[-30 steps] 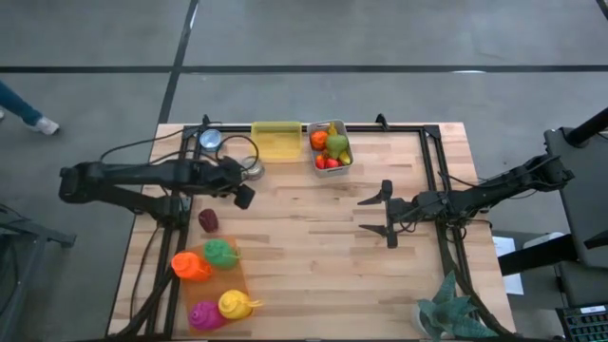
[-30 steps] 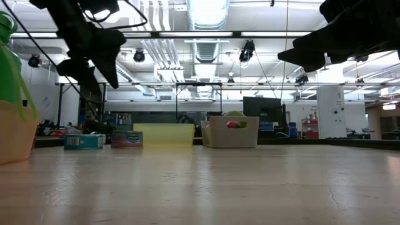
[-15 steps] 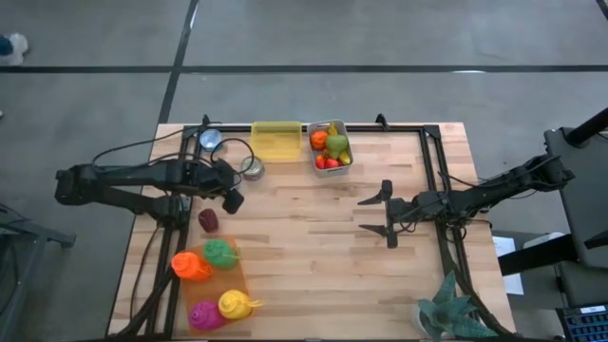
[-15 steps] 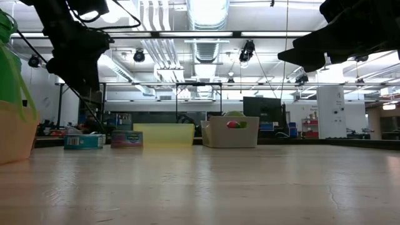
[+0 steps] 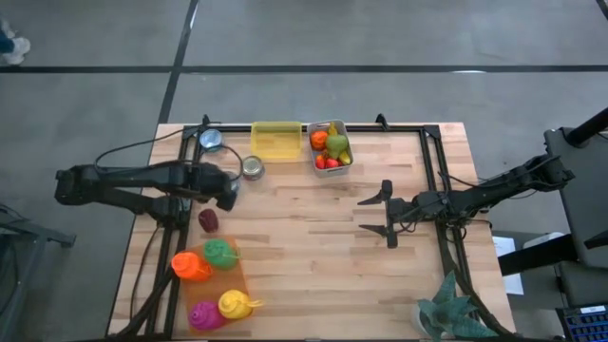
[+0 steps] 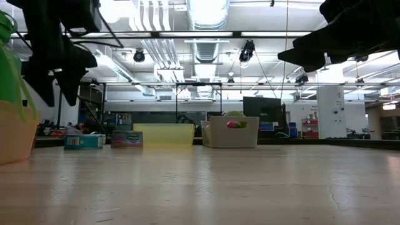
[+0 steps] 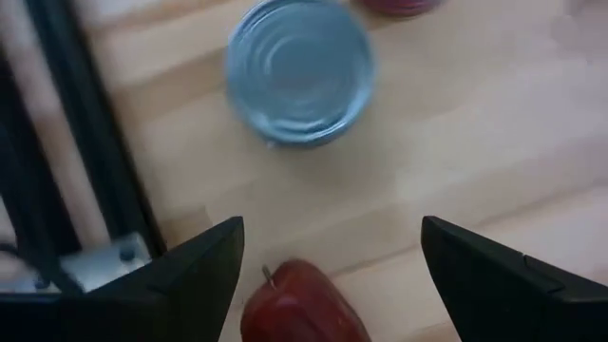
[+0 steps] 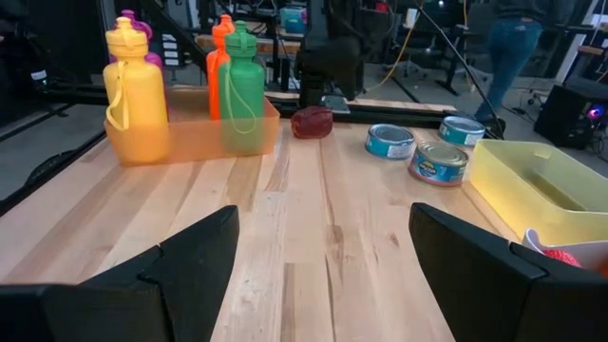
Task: Pick & Place Food Item
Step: Put the apple into the gray bin
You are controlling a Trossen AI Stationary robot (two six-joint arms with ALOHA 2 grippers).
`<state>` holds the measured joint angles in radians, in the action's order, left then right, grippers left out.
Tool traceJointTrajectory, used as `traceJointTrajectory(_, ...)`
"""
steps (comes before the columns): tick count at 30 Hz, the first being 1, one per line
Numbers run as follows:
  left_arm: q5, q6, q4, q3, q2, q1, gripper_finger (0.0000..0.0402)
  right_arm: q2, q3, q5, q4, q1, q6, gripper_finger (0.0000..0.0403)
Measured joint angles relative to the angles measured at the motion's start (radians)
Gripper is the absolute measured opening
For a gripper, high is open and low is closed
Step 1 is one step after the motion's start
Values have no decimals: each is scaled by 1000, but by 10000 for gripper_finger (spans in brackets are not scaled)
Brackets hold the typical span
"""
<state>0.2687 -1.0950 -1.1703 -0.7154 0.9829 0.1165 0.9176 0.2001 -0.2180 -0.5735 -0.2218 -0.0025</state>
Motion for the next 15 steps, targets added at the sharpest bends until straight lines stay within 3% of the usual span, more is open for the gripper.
traceJointTrajectory(6,-44,-132,-40,5,5,-4,324,0,0,0,0,0,0,306)
traceJointTrajectory(15,-187,-129,-38,8,74,-12,324,0,0,0,0,0,0,306)
